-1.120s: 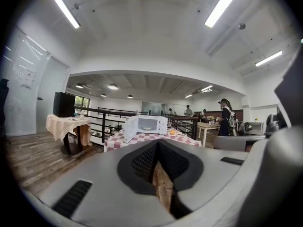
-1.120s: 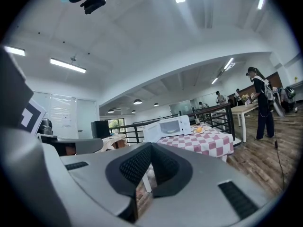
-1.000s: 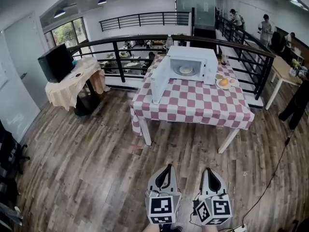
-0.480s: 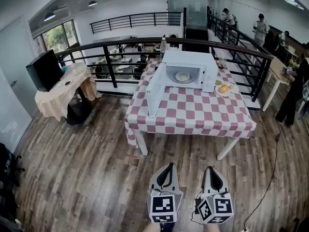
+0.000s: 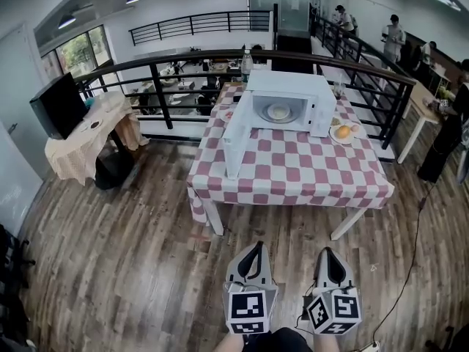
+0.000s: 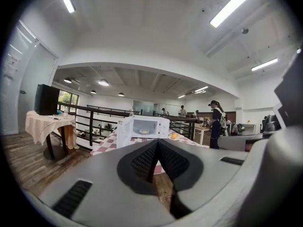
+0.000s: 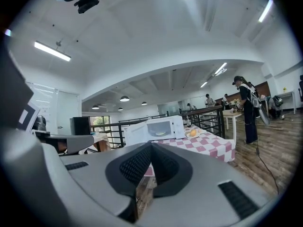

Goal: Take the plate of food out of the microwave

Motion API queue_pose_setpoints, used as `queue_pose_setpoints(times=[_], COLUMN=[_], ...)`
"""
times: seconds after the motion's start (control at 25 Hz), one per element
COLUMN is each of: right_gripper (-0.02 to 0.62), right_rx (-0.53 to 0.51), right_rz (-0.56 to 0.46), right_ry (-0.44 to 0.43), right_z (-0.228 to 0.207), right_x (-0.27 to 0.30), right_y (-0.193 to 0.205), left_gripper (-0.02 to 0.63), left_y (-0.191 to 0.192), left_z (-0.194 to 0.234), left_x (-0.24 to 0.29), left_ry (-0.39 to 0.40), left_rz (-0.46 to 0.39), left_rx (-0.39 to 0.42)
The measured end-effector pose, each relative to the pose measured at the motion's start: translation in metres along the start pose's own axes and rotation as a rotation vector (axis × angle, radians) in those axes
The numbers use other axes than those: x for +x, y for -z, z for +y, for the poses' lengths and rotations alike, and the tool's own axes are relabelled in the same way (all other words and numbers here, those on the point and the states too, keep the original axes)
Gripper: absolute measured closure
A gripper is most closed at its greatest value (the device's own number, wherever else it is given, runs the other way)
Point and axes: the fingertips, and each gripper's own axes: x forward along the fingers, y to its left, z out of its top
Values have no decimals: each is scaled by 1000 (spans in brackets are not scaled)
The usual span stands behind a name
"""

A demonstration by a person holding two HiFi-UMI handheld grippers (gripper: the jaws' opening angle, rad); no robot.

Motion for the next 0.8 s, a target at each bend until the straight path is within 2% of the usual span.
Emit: queue_pose_setpoints(times=[0.48,0.8], right_gripper=[603,603], right_rx=[14,7], right_rz=[34,41], right_ry=[46,4], right_z=[-23,-39], right_x=[32,91], right_y=[4,-7], left_gripper=[597,597], left_y=[7,2], left_z=[27,32], left_x=[31,87], left_ry=[-33,-62], left_rz=[30,39], left_rx=[-15,-17])
